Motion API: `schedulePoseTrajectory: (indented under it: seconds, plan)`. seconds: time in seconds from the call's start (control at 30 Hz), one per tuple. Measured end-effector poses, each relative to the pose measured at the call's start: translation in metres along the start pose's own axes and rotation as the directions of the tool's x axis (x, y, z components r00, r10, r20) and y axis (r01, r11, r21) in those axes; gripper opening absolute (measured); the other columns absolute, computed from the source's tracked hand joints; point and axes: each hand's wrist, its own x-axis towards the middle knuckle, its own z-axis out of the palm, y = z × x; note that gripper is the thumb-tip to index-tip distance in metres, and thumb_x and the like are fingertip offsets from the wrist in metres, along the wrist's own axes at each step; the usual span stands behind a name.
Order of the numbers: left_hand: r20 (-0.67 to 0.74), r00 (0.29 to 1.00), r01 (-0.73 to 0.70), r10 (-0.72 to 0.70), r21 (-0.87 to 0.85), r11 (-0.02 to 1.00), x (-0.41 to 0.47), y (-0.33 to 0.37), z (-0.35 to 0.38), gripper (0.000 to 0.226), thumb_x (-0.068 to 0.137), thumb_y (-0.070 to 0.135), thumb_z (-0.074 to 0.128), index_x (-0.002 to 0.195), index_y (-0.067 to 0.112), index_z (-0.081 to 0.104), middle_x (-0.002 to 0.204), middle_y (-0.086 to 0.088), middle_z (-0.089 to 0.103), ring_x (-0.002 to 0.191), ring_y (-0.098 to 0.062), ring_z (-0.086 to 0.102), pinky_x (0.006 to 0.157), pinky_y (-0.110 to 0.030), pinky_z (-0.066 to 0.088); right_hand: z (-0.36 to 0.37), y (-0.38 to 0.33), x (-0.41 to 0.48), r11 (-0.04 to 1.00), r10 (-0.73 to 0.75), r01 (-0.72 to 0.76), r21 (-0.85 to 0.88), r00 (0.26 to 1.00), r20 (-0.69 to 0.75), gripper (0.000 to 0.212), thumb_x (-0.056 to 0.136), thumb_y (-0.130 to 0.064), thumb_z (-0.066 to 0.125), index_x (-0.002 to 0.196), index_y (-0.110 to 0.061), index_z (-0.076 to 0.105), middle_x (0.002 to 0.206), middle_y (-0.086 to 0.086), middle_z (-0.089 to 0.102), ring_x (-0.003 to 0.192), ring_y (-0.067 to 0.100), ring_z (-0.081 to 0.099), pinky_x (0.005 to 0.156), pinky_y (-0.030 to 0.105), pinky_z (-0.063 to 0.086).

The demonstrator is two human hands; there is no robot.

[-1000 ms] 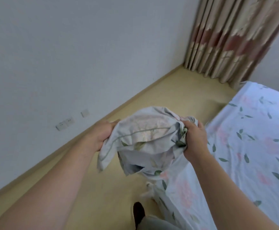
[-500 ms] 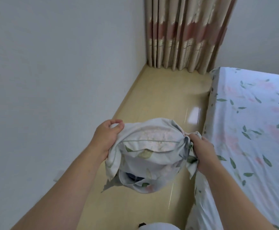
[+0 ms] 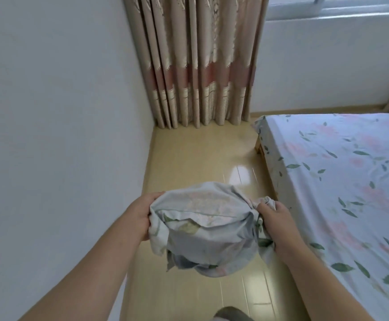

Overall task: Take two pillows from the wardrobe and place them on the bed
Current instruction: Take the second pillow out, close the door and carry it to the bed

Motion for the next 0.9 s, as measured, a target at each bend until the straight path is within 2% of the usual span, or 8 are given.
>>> schedulePoseTrajectory:
  seconds: [0.07, 0.13, 0.2, 0.33, 0.5, 0.6, 0.73, 0.9]
  plan:
    - [0.063, 0.998, -0.025, 0.023, 0.027, 0.999, 0.028, 0.041, -0.005, 0.016, 0.097, 0.014, 0.051, 0.087, 0.008, 0.062, 0.054, -0.004, 0.069, 0.053, -0.020, 0.067, 0.053, -0.025, 0.053, 0.025, -0.022, 0.014, 1.000, -0.005, 0.005, 0.007, 0.999, -0.040, 0.019, 0.088, -0.030, 0.066, 0.099, -0.015, 0.065, 0.100, 0.013, 0.071, 0.091, 0.028, 0.068, 0.078, 0.041, 0.052]
    - [0.081, 0.997, -0.015, 0.008, 0.093, 0.996, 0.070, 0.088, 0.000, 0.023, 0.095, 0.016, 0.056, 0.078, 0.003, 0.065, 0.056, -0.009, 0.068, 0.052, -0.023, 0.062, 0.056, -0.026, 0.049, 0.051, -0.039, 0.047, 0.998, 0.014, -0.008, 0.061, 0.995, -0.097, 0.019, 0.089, -0.032, 0.066, 0.101, -0.017, 0.065, 0.099, 0.011, 0.072, 0.090, 0.027, 0.068, 0.075, 0.038, 0.050]
    - [0.110, 0.994, 0.011, -0.021, 0.093, 0.996, 0.116, 0.135, 0.013, 0.030, 0.092, 0.019, 0.058, 0.071, -0.001, 0.065, 0.058, -0.013, 0.066, 0.053, -0.025, 0.061, 0.056, -0.026, 0.048, 0.076, -0.057, 0.083, 0.995, 0.026, -0.013, 0.098, 0.992, -0.124, 0.031, 0.080, -0.041, 0.068, 0.102, -0.017, 0.067, 0.098, 0.012, 0.074, 0.088, 0.030, 0.070, 0.077, 0.041, 0.053]
    - [0.156, 0.984, 0.076, -0.091, 0.098, 0.992, 0.197, 0.206, 0.045, 0.027, 0.088, 0.027, 0.064, 0.088, 0.001, 0.069, 0.081, -0.016, 0.070, 0.072, -0.029, 0.064, 0.070, -0.033, 0.050, 0.107, -0.083, 0.165, 0.982, 0.097, -0.068, 0.176, 0.982, -0.164, 0.038, 0.075, -0.044, 0.066, 0.099, -0.015, 0.069, 0.100, 0.021, 0.073, 0.089, 0.034, 0.070, 0.080, 0.045, 0.053]
    - [0.224, 0.963, 0.121, -0.152, 0.145, 0.982, 0.309, 0.330, 0.094, 0.029, 0.089, 0.025, 0.061, 0.081, -0.002, 0.071, 0.074, -0.016, 0.071, 0.071, -0.031, 0.063, 0.069, -0.035, 0.050, 0.147, -0.161, 0.308, 0.969, 0.152, -0.106, 0.222, 0.967, -0.202, 0.037, 0.076, -0.042, 0.066, 0.099, -0.013, 0.069, 0.099, 0.021, 0.073, 0.098, 0.044, 0.070, 0.086, 0.053, 0.056]
    - [0.267, 0.951, 0.118, -0.156, 0.155, 0.981, 0.368, 0.411, 0.116, 0.031, 0.089, 0.028, 0.060, 0.094, -0.001, 0.070, 0.083, -0.019, 0.071, 0.076, -0.032, 0.065, 0.073, -0.036, 0.051, 0.162, -0.226, 0.380, 0.971, 0.126, -0.077, 0.228, 0.969, -0.211, 0.028, 0.083, -0.037, 0.067, 0.099, -0.014, 0.069, 0.098, 0.019, 0.074, 0.097, 0.041, 0.070, 0.090, 0.056, 0.056]
    - [0.323, 0.937, 0.093, -0.132, 0.132, 0.987, 0.452, 0.503, 0.151, 0.045, 0.088, 0.034, 0.063, 0.123, 0.006, 0.067, 0.112, -0.020, 0.068, 0.100, -0.034, 0.064, 0.086, -0.039, 0.052, 0.175, -0.300, 0.477, 0.976, 0.099, -0.042, 0.216, 0.960, -0.260, 0.027, 0.090, -0.032, 0.066, 0.104, -0.009, 0.069, 0.102, 0.022, 0.073, 0.099, 0.042, 0.069, 0.088, 0.051, 0.057]
    - [0.395, 0.910, 0.048, -0.126, 0.201, 0.978, 0.572, 0.612, 0.225, 0.031, 0.088, 0.033, 0.063, 0.104, 0.007, 0.068, 0.085, -0.015, 0.069, 0.076, -0.030, 0.067, 0.073, -0.036, 0.054, 0.187, -0.372, 0.612, 0.977, 0.063, 0.022, 0.213, 0.920, -0.386, 0.027, 0.092, -0.031, 0.063, 0.104, -0.007, 0.069, 0.104, 0.017, 0.074, 0.102, 0.036, 0.069, 0.090, 0.046, 0.054]
